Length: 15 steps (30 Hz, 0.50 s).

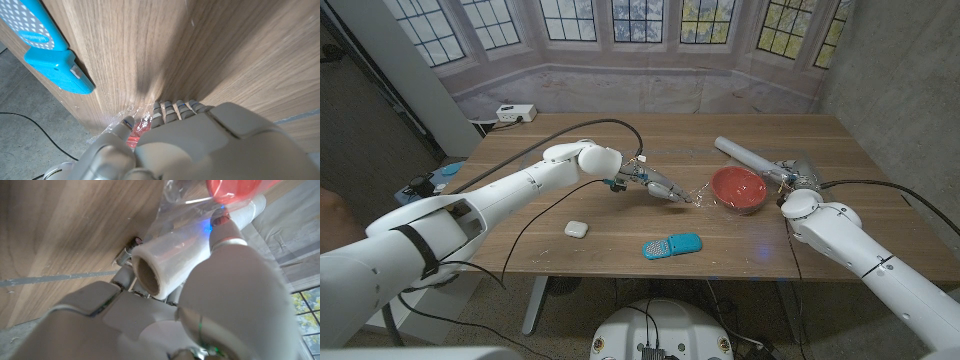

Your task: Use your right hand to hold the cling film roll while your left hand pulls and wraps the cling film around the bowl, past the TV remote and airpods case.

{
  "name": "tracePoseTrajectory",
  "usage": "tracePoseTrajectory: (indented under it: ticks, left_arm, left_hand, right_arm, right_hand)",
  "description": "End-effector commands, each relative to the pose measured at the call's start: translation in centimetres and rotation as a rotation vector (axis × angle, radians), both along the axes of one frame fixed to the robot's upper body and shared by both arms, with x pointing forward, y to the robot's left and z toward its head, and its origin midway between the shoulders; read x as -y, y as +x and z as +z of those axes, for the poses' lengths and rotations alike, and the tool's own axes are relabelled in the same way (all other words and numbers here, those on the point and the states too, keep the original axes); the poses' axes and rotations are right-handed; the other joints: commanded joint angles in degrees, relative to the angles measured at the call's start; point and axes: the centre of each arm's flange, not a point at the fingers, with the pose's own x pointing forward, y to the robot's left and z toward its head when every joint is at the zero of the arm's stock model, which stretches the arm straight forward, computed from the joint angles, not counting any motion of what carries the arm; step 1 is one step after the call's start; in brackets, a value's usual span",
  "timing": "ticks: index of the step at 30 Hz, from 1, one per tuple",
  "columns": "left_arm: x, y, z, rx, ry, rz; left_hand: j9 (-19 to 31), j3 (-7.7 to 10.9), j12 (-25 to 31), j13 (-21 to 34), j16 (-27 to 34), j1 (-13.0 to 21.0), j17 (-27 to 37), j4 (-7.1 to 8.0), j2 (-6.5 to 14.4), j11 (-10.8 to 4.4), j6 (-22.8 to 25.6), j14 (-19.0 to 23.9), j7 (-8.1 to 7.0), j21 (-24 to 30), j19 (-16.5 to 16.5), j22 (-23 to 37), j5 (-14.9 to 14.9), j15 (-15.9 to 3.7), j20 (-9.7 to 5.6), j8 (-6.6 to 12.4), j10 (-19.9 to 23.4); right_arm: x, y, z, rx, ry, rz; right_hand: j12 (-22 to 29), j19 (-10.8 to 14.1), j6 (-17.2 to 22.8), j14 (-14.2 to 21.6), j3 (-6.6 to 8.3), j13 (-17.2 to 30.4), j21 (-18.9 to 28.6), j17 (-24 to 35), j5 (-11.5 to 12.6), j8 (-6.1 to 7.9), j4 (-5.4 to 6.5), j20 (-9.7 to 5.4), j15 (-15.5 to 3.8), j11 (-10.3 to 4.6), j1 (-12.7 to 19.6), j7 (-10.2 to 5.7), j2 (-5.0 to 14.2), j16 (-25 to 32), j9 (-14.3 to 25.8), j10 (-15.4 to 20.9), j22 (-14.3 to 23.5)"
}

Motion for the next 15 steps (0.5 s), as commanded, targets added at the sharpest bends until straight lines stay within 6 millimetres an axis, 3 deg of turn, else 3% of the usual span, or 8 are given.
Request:
tracePoseTrajectory:
  ticks: [1, 15]
  left_arm:
    - [-0.24, 0.08, 0.02, -0.001, 0.006, 0.0]
    - [-0.8, 0.25, 0.03, 0.003, 0.005, 0.006]
  left_hand:
    - [0.0, 0.12, 0.2, 0.2, 0.2, -0.4, 0.1, 0.02, 0.1, 0.19, 0.3, 0.1, -0.08, 0.2, -0.5, 0.2, 0.0, 0.06, -0.3, -0.15, 0.5]
    - [0.0, 0.19, 0.2, 0.2, 0.1, -0.4, 0.1, -0.01, 0.1, 0.13, 0.1, 0.0, -0.07, 0.2, -0.5, 0.2, 0.0, 0.11, -0.3, -0.2, 0.5]
  right_arm:
    - [0.08, 0.29, -0.69, 0.011, 0.003, -0.006]
    - [-0.12, 0.17, -0.86, 0.023, 0.003, -0.013]
  right_hand:
    - [0.3, 0.1, 3.5, -0.3, -0.25, 0.2, 0.0, 0.2, 0.3, 0.22, -0.04, -2.85, -6.12, -0.73, 4.0, -3.28, 7.08, 0.0, 0.8, 0.5, 0.2]
    - [0.2, 0.1, 3.5, -0.3, -0.43, 0.2, 0.0, 0.2, 0.3, 0.24, -0.02, -2.99, -6.21, -0.92, 4.1, -3.39, 7.18, -0.1, 0.8, 0.5, 0.2]
